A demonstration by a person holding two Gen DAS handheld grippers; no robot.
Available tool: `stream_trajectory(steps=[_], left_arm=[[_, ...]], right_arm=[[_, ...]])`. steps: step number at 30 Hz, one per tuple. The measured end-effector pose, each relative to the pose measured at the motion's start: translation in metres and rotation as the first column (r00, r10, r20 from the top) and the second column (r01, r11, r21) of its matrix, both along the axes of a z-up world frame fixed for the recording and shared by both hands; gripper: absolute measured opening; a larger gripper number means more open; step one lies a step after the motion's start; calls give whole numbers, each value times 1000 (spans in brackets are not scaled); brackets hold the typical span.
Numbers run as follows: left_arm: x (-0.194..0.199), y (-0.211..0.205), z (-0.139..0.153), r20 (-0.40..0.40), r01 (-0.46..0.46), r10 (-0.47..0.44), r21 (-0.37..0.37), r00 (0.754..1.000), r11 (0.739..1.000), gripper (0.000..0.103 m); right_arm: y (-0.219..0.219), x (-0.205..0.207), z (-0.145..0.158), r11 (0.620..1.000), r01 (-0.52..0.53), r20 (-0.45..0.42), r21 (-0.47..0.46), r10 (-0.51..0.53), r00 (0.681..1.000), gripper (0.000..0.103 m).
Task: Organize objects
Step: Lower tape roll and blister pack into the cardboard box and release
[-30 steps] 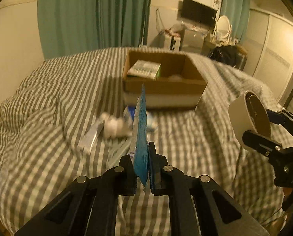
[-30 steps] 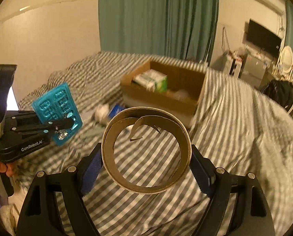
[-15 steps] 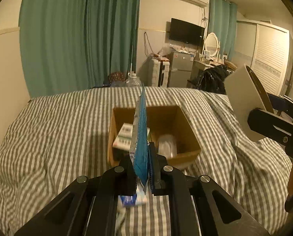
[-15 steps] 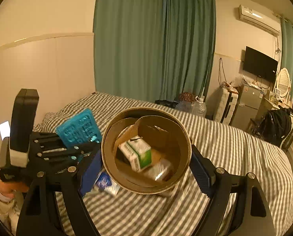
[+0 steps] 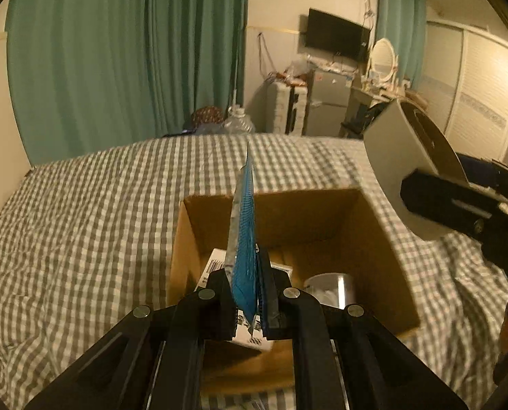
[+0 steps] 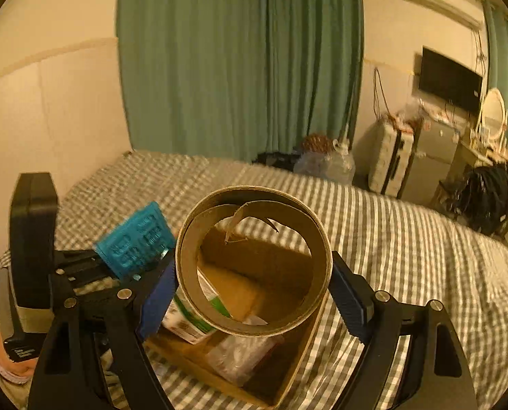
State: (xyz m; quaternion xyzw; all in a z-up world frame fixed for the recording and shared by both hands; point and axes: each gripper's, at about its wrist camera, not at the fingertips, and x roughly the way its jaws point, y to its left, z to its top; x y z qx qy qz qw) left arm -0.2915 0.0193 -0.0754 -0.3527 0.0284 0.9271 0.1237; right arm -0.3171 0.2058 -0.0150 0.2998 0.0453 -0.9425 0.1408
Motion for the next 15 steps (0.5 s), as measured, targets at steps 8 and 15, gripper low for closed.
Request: stream_trajectory(steps=[8,15], left_arm=[[-4,1,-29,56,4,-5,21,998,1000,25],[29,-10,-3,20,-55,54,19,998,998,76]], right_arm=[[20,-10,-28,995,73,59,-68,-69,996,99],[33,36,13,992,83,-43,-95,-88,995,103]])
